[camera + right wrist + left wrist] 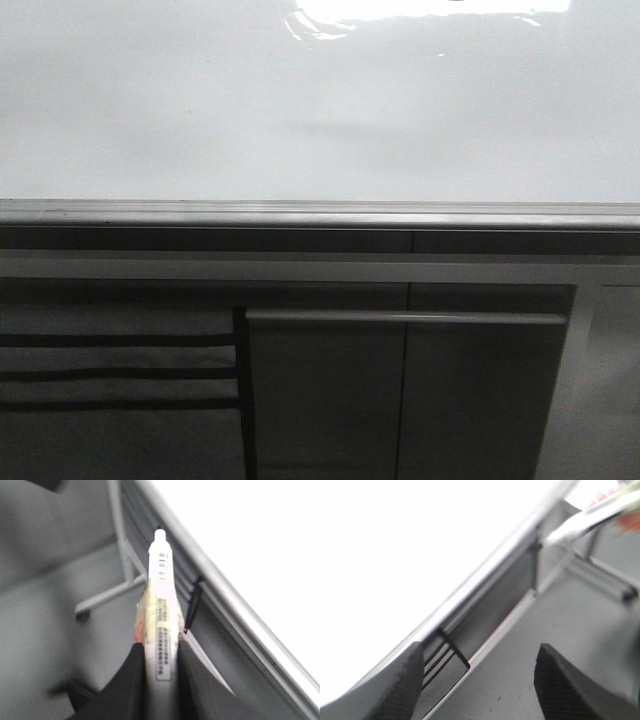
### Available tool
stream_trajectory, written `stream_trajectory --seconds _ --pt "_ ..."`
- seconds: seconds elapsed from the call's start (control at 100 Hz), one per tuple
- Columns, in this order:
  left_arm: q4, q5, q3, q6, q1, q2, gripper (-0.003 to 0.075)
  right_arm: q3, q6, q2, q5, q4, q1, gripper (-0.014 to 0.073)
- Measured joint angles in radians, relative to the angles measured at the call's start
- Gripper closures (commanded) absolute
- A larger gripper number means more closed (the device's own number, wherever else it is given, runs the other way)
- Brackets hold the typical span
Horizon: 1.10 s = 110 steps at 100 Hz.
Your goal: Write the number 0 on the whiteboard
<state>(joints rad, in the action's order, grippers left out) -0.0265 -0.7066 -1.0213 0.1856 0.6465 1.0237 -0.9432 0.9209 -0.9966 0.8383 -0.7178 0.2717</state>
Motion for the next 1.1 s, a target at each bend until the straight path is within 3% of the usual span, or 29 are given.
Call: stream_trajectory --seconds 0.14,0.33,0.84,0.97,1.1 --pt "-0.005 0.066 0.105 -0.112 -0.165 -0.133 0.0279 0.086 -0.109 0.059 -0.070 -0.102 -0.114 0.0609" --pt "-0.022 0.115 0.235 -0.137 -0.276 -0.248 0.0279 0.129 -0.163 0.020 -0.087 -0.142 -0.134 0.0609" --pt "-0.028 0.165 0.268 -0.139 -0.290 -0.260 0.0279 -0.303 -0.233 -0.452 0.016 -0.014 -0.107 0.0609" --pt "-0.028 0.168 0.268 -0.139 -0.290 -0.260 0.0279 -0.370 -0.264 -0.561 0.012 0.040 -0.070 0.0609" --pt "-0.028 0.171 0.268 -0.139 -0.290 -0.260 0.0279 -0.385 -0.304 -0.614 0.098 0.101 -0.060 0.0609"
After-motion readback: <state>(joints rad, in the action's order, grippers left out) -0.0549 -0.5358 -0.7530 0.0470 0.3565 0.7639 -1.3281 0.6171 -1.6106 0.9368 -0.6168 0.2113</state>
